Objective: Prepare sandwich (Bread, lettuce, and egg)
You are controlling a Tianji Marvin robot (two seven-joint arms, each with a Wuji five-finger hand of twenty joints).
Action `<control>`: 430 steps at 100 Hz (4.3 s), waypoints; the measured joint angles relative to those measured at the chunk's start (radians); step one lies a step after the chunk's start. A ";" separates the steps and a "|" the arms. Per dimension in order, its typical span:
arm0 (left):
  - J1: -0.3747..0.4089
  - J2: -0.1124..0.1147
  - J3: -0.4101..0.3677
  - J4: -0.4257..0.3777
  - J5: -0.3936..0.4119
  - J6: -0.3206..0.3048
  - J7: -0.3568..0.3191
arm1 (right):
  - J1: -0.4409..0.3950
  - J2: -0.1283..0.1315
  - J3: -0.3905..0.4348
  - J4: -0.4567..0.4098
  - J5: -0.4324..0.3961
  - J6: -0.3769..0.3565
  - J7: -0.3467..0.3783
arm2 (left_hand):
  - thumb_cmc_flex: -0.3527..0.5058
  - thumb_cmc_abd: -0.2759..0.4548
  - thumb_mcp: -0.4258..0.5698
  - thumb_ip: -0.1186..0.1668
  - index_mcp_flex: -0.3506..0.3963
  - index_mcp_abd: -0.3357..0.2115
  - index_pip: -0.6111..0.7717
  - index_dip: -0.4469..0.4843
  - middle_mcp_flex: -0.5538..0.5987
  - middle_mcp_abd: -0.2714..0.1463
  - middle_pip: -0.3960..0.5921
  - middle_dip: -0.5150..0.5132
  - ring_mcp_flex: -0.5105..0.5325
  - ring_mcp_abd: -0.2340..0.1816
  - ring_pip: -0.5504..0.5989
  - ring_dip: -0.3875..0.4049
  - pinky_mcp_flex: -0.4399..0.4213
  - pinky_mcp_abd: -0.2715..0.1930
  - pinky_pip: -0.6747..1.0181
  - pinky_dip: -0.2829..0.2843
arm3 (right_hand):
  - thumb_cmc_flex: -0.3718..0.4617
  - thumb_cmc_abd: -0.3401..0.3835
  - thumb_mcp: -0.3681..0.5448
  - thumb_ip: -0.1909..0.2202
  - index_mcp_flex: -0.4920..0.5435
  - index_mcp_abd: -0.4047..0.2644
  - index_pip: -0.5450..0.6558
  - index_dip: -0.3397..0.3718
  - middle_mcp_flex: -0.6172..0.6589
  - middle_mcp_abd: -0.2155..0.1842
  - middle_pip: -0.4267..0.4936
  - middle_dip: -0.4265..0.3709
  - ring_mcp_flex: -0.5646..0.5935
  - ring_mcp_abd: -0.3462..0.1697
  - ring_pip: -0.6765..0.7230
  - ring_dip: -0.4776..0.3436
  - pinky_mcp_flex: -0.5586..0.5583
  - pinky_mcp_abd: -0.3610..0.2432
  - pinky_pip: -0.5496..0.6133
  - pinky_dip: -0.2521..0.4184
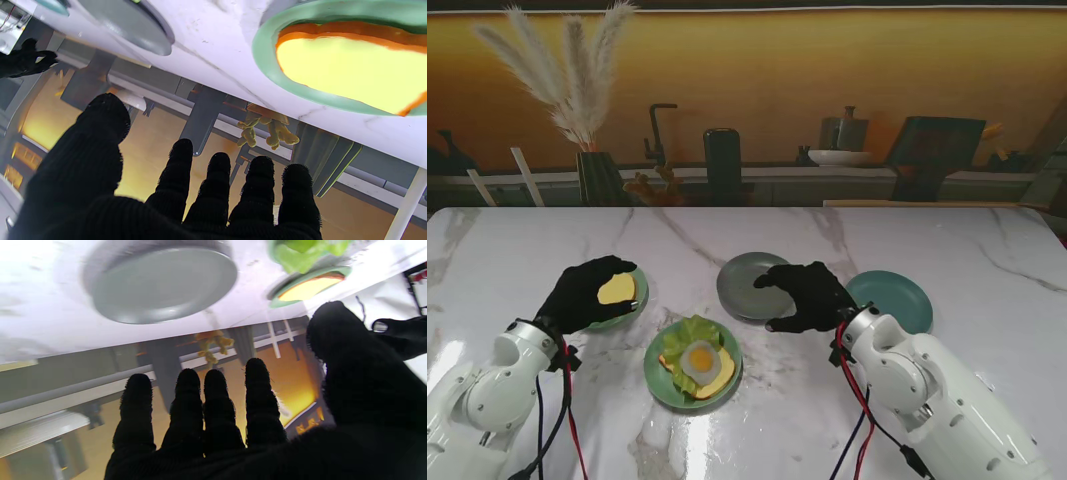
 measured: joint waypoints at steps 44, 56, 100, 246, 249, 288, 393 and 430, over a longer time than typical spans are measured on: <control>-0.168 0.037 0.060 0.182 0.217 0.040 -0.035 | -0.114 0.015 0.115 -0.017 -0.052 0.065 -0.031 | -0.008 -0.015 0.002 0.000 -0.035 0.010 0.012 0.014 -0.027 -0.003 0.003 -0.001 -0.003 -0.002 0.000 -0.002 0.000 0.000 -0.013 -0.024 | 0.000 0.000 0.000 0.000 0.000 0.000 0.000 -0.005 0.000 0.000 0.000 0.000 0.000 0.000 -0.003 0.000 -0.012 0.010 0.000 -0.023; -0.222 0.044 0.090 0.244 0.223 0.068 -0.045 | -0.124 0.016 0.121 -0.017 -0.054 0.083 -0.042 | -0.007 -0.015 0.002 0.000 -0.035 0.011 -0.013 0.000 -0.037 -0.003 0.001 -0.001 -0.004 -0.017 -0.002 -0.008 0.000 -0.014 -0.036 -0.037 | 0.000 0.016 -0.001 0.000 0.000 0.000 0.000 -0.005 0.000 0.000 0.000 0.000 0.000 0.000 -0.003 0.000 -0.012 0.010 0.000 -0.034; -0.339 0.060 0.193 0.397 0.272 0.126 -0.055 | -0.164 0.013 0.166 -0.010 -0.079 0.140 -0.085 | -0.006 -0.034 0.005 0.000 -0.079 0.018 -0.002 -0.015 -0.037 -0.008 -0.003 -0.014 -0.013 -0.028 -0.010 -0.013 0.010 -0.025 -0.055 -0.051 | 0.000 0.027 -0.018 0.000 0.000 0.000 0.000 -0.010 0.000 0.000 0.000 0.000 0.000 0.000 -0.004 0.000 -0.014 0.011 0.000 -0.045; -0.484 0.076 0.387 0.545 0.319 0.228 -0.032 | -0.167 0.017 0.160 0.005 -0.061 0.149 -0.043 | -0.204 -0.220 0.281 -0.066 -0.207 0.053 0.272 0.291 -0.041 -0.034 0.244 0.242 0.024 -0.036 0.323 0.303 0.076 -0.056 0.362 0.380 | 0.001 0.051 -0.047 0.000 0.000 0.000 0.000 -0.010 0.001 0.000 0.002 0.013 0.000 0.000 0.000 0.005 -0.040 0.023 0.000 -0.046; -0.487 0.076 0.393 0.545 0.315 0.241 -0.032 | -0.167 0.017 0.159 0.006 -0.060 0.150 -0.043 | -0.204 -0.228 0.282 -0.066 -0.207 0.053 0.284 0.308 -0.033 -0.035 0.257 0.252 0.026 -0.036 0.335 0.313 0.077 -0.056 0.372 0.390 | 0.001 0.051 -0.047 0.000 0.000 0.000 0.000 -0.010 0.001 0.000 0.002 0.013 0.000 0.000 0.000 0.005 -0.039 0.023 0.000 -0.046; -0.504 0.071 0.423 0.560 0.299 0.287 0.000 | -0.163 0.018 0.143 0.013 -0.043 0.168 -0.032 | -0.207 -0.295 0.333 -0.114 -0.206 0.064 0.496 0.476 0.065 -0.074 0.448 0.438 0.125 -0.030 0.580 0.498 0.206 -0.064 0.546 0.544 | 0.001 0.051 -0.047 0.000 0.000 0.000 0.000 -0.010 0.001 0.000 0.002 0.013 0.000 0.000 0.000 0.006 -0.046 0.023 0.000 -0.046; -0.588 0.076 0.508 0.618 0.229 0.332 -0.074 | -0.153 0.017 0.134 0.035 -0.020 0.183 -0.035 | -0.363 -0.432 0.518 -0.006 -0.151 0.092 0.606 0.579 0.142 -0.065 0.599 0.575 0.295 -0.050 0.555 0.647 0.379 -0.062 0.545 0.513 | 0.002 0.051 -0.047 0.000 0.001 0.000 0.000 -0.010 0.001 0.000 0.002 0.014 0.000 0.000 0.000 0.008 -0.047 0.034 0.000 -0.046; -0.593 0.074 0.519 0.642 0.217 0.352 -0.048 | -0.151 0.017 0.128 0.039 -0.009 0.193 -0.033 | -0.477 -0.456 0.578 -0.023 -0.064 0.032 0.814 0.816 0.363 -0.142 0.719 0.737 0.460 -0.155 0.907 0.698 0.599 -0.076 0.782 0.527 | 0.002 0.051 -0.048 0.000 0.001 0.000 0.000 -0.010 0.001 0.000 0.002 0.014 0.000 0.000 0.000 0.008 -0.048 0.035 0.000 -0.046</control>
